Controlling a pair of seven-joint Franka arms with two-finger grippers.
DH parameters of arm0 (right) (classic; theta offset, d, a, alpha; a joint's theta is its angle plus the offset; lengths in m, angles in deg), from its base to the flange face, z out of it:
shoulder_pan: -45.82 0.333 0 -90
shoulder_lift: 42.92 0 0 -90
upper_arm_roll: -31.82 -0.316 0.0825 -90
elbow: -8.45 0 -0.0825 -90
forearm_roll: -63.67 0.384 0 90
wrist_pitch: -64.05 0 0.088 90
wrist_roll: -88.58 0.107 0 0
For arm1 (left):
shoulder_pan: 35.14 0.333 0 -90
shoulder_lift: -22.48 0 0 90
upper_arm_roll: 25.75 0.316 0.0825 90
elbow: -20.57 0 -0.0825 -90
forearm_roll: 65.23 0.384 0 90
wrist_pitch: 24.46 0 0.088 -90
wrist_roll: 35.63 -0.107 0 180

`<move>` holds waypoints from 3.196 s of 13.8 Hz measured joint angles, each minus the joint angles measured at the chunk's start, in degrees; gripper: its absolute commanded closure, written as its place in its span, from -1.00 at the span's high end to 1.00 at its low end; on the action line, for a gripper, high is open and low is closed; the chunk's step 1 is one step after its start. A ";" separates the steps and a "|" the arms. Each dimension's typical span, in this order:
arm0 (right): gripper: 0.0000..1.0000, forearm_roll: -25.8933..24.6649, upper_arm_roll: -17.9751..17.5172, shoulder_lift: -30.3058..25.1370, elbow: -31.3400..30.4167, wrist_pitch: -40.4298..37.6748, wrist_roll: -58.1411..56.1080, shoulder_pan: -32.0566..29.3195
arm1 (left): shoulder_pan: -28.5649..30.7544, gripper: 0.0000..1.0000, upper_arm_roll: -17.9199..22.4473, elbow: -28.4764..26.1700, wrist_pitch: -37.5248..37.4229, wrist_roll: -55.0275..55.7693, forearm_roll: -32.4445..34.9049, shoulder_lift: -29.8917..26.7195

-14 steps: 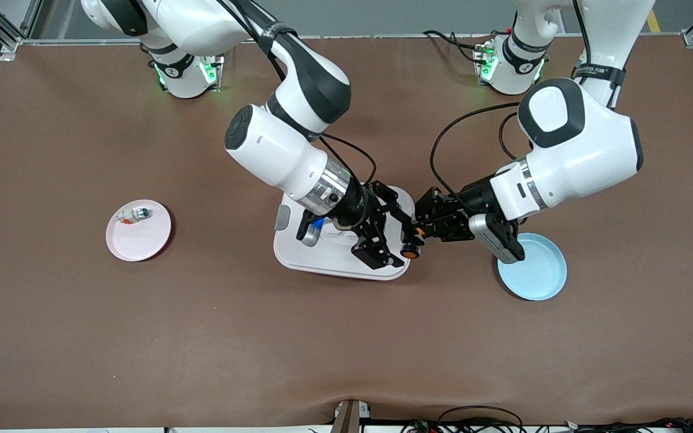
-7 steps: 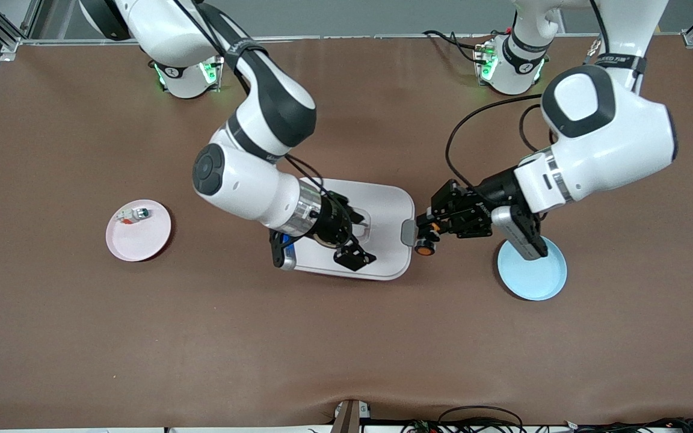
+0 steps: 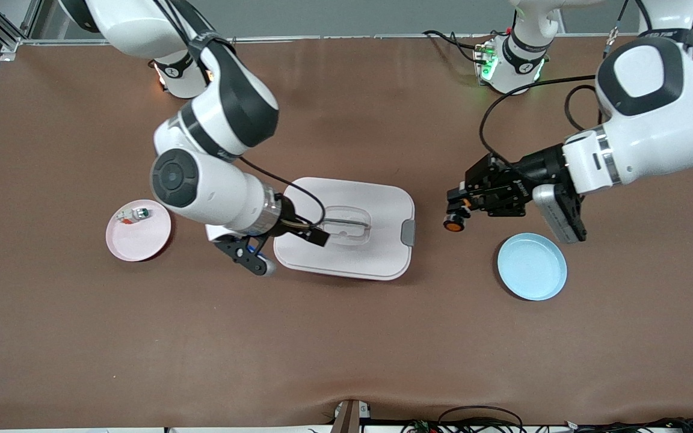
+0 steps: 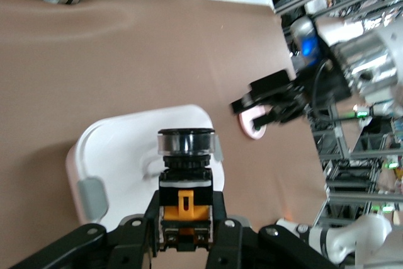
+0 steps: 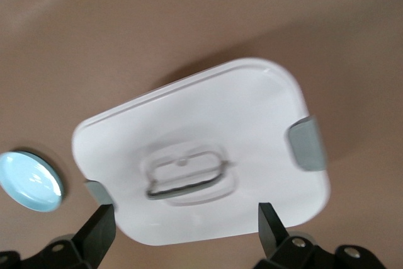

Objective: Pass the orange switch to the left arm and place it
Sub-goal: 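Open the right gripper and withdraw while the left gripper carries switch, then move the switch with the left gripper above the light-blue plate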

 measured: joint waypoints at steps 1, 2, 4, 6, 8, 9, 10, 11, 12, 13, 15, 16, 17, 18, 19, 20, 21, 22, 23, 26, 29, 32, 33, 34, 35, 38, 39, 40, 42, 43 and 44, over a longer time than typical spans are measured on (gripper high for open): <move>1.00 -1.58 0.04 -0.69 0.00 -3.45 -4.80 -1.65 | 0.91 -1.00 0.06 0.04 -1.89 0.00 1.53 -0.81; 1.00 -3.85 0.06 -1.39 0.00 -6.83 -10.01 -3.29 | 1.73 -1.00 0.14 0.11 -3.67 0.00 3.05 -1.69; 1.00 -7.97 0.09 -2.36 0.00 -11.85 -21.98 -6.16 | 3.28 -1.00 0.27 1.23 -8.02 0.49 7.15 -3.14; 1.00 -9.51 0.17 -3.04 0.00 -14.63 -31.85 -8.99 | 4.38 -1.00 0.35 4.18 -13.54 2.52 13.17 -3.81; 1.00 -10.79 0.22 -3.80 0.00 -16.95 -40.25 -12.15 | 4.59 -1.00 0.42 7.16 -18.06 4.14 19.05 -4.04; 1.00 -11.64 0.23 -4.27 0.00 -18.54 -43.91 -13.88 | 4.59 -1.00 0.43 8.14 -19.76 4.75 21.71 -4.06; 1.00 -12.19 0.25 -4.67 0.01 -20.27 -46.75 -15.61 | 4.59 -1.00 0.44 8.74 -21.21 5.29 24.36 -4.06; 1.00 -12.30 0.26 -5.06 0.00 -21.97 -48.68 -17.41 | 4.59 -1.00 0.46 9.11 -22.41 6.19 26.95 -4.05; 1.00 -12.43 0.26 -5.45 0.00 -23.56 -49.85 -19.02 | 4.60 -1.00 0.50 9.48 -23.35 7.55 29.10 -4.05; 1.00 -12.82 0.24 -5.88 0.01 -25.02 -50.54 -20.36 | 4.62 -1.00 0.64 9.87 -24.37 9.53 30.60 -4.05; 1.00 -14.63 0.22 -6.99 -0.01 -26.85 -50.74 -21.75 | 4.66 -1.00 1.37 10.35 -25.48 13.83 32.86 -4.05; 1.00 -15.79 0.19 -7.64 -0.17 -27.51 -50.74 -21.82 | 4.68 -1.00 1.73 10.42 -25.69 15.32 34.52 -4.04; 1.00 -16.69 0.07 -8.32 -0.71 -27.87 -50.72 -21.80 | 4.68 -1.00 1.85 10.43 -25.88 16.12 36.98 -4.04; 1.00 -17.19 0.03 -8.99 -1.74 -27.94 -50.70 -21.79 | 4.65 -1.00 1.74 10.43 -26.09 16.47 39.82 -4.03; 1.00 -17.58 0.06 -9.45 -2.77 -27.93 -50.69 -21.86 | 4.59 -1.00 1.59 10.43 -26.30 17.25 42.02 -4.03; 1.00 -17.77 0.10 -9.71 -3.59 -27.89 -50.69 -22.03 | 4.56 -1.00 1.54 10.43 -26.46 18.49 43.23 -4.03; 1.00 -17.85 0.13 -9.83 -4.37 -27.83 -50.69 -22.41 | 4.57 -1.00 1.64 10.43 -26.56 20.50 43.94 -4.03; 1.00 -17.88 0.13 -9.85 -4.73 -27.77 -50.69 -22.78 | 4.58 -1.00 1.73 10.43 -26.61 22.74 44.76 -4.02; 1.00 -18.04 0.13 -9.88 -4.99 -27.75 -50.69 -23.11 | 4.58 -1.00 1.70 10.43 -26.65 26.61 46.21 -4.00; 1.00 -19.02 0.14 -9.98 -5.31 -27.75 -50.69 -23.59 | 4.32 -1.00 1.45 10.43 -26.73 43.53 47.86 -3.71; 1.00 -19.52 0.14 -10.00 -5.58 -27.74 -50.69 -23.76 | 4.16 -1.00 1.43 10.41 -26.81 60.88 47.86 -2.52; 1.00 -19.81 0.14 -10.00 -5.65 -27.33 -50.69 -24.30 | 4.28 -1.00 1.47 10.40 -25.24 71.02 47.87 -0.73; 1.00 -19.85 0.14 -10.00 -5.65 -27.27 -50.69 -24.53 | 4.41 -1.00 1.54 10.40 -24.21 74.36 47.87 -0.18; 1.00 -20.19 0.15 -10.02 -5.65 -27.25 -50.69 -24.68 | 4.57 -1.00 1.63 10.36 -23.00 77.83 47.90 0.36; 1.00 -20.91 0.13 -10.03 -5.65 -27.25 -50.69 -24.71 | 4.66 -1.00 1.73 10.20 -21.63 81.05 47.99 0.86; 1.00 -21.82 0.02 -10.17 -5.65 -27.36 -50.69 -24.70 | 4.68 -1.00 1.81 6.95 -15.94 88.29 48.28 1.64; 1.00 -21.89 0.02 -10.38 -5.65 -27.62 -50.69 -24.70 | 4.68 -1.00 1.82 5.46 -14.17 90.30 48.66 1.70; 1.00 -21.91 0.00 -10.68 -5.65 -28.09 -50.69 -24.70 | 4.67 -1.00 1.82 4.12 -12.48 92.28 49.44 1.74; 1.00 -22.00 -0.14 -11.26 -5.65 -29.20 -50.69 -24.65 | 4.62 -1.00 1.72 1.84 -9.42 95.59 50.57 1.73; 1.00 -22.20 -0.19 -11.42 -5.68 -29.77 -50.63 -24.60 | 4.55 -1.00 1.67 0.82 -8.13 96.87 50.95 1.74; 1.00 -22.31 -0.16 -11.46 -5.70 -30.05 -50.52 -24.68 | 4.50 -1.00 1.60 -0.26 -6.80 97.70 51.55 1.74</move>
